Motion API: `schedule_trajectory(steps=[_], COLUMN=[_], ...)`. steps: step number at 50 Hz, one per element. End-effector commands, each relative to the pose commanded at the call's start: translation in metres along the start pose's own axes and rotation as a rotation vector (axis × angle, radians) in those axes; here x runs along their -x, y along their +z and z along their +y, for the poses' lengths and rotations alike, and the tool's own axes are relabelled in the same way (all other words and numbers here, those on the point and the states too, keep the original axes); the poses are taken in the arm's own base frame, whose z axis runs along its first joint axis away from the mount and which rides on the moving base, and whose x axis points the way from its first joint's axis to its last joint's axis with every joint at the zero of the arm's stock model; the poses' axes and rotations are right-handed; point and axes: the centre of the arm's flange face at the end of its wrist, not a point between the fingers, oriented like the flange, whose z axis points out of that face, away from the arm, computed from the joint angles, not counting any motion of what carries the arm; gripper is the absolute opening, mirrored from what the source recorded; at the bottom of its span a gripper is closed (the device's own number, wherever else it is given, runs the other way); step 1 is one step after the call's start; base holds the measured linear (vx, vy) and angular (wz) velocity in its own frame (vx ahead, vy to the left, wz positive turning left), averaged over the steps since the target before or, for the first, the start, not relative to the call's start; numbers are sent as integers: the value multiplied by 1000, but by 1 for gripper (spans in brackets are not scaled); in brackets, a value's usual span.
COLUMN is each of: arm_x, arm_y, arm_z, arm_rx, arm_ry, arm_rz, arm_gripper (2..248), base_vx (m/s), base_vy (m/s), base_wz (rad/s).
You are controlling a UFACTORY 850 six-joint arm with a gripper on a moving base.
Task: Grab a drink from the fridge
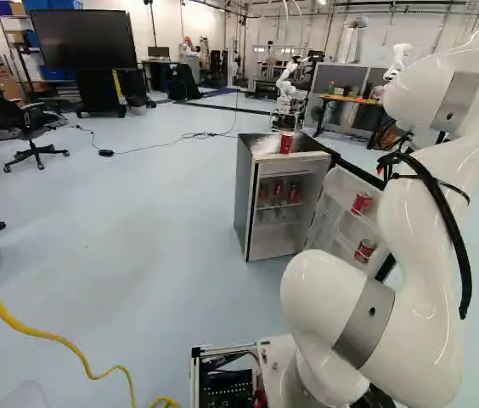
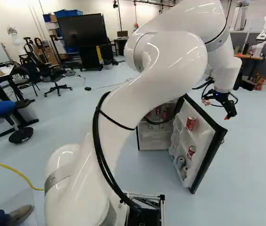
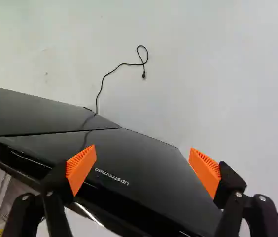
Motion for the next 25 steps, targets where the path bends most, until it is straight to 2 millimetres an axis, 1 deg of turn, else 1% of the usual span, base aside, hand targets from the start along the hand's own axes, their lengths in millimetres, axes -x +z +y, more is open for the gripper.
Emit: schedule_trajectory(steps=[17,25], arm_x=[-20,-21], arm_y=[37,51], arm_z=[10,13], arm_rx=[2,3], arm_ry=[11,13], arm_rz=[11,7], arm_gripper=[247,247], base_vx=[0,0], base_vy=[0,0], base_wz=[0,0])
